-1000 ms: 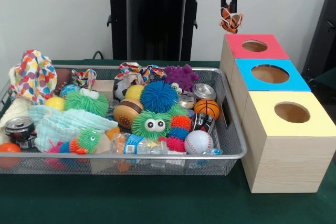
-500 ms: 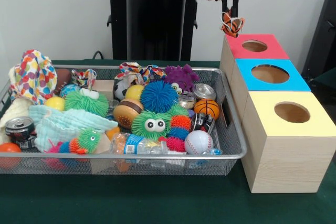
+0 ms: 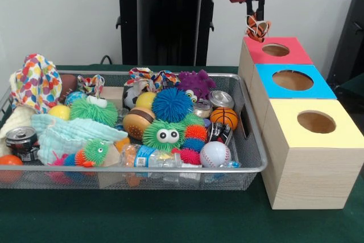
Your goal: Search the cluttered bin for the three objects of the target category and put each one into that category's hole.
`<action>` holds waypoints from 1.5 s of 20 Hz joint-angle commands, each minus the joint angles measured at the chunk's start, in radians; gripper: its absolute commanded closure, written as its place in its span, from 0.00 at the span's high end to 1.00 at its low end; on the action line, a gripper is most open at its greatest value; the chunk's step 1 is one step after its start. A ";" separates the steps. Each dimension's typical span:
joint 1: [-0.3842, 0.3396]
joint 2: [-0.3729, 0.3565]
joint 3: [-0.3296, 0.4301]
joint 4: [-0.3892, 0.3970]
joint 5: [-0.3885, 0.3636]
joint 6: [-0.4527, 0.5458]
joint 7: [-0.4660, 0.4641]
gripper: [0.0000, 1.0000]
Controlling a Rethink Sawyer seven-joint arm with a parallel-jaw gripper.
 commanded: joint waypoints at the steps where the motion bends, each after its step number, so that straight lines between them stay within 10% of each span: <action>1: 0.022 -0.012 0.024 0.103 0.064 -0.088 0.241 0.00; 30: 0.006 0.009 0.135 0.252 0.199 -0.323 0.218 0.00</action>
